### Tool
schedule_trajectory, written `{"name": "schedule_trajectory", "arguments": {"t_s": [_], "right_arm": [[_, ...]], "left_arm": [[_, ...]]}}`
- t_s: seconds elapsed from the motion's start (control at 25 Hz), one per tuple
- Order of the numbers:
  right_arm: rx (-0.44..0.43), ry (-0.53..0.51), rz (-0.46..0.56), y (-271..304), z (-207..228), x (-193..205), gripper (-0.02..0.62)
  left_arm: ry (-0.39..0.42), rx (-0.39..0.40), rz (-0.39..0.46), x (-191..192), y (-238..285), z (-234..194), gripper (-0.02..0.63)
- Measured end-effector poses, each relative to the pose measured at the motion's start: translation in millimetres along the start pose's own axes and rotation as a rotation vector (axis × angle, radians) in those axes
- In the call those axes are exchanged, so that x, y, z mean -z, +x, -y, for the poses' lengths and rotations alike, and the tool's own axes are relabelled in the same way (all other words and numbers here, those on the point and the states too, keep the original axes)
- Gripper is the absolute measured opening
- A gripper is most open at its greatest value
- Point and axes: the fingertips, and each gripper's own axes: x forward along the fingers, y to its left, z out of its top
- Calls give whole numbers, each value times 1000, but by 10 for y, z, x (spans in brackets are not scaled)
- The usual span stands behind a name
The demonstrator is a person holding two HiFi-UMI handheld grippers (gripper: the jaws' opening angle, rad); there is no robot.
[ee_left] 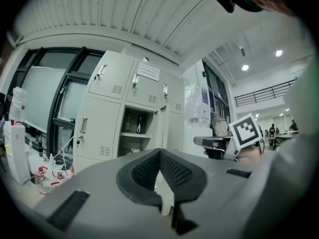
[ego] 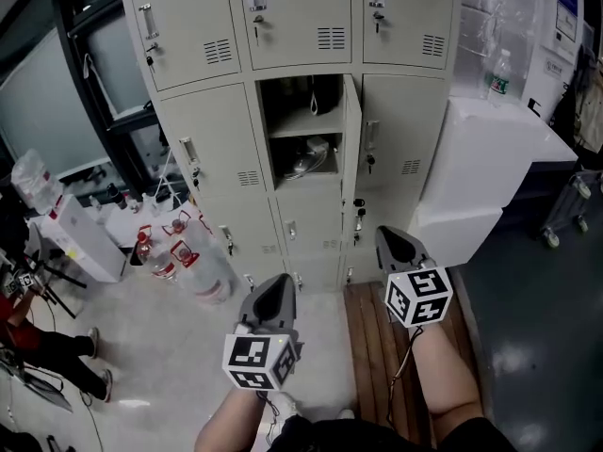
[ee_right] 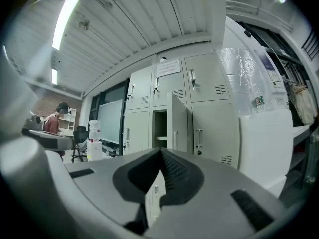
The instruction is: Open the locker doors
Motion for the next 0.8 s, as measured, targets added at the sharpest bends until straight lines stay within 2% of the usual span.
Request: {"name": "schedule_trajectory", "arguments": {"t_s": [0.4,0.8], "right_arm": [[-161,-19,8,-468,-194,53,2],[-288,-6,14,-684,-649,81,1]], "left_arm": [[-34,-105,1,226,-182,366,2],[-28,-203,5,252,-510,315,0]]}}
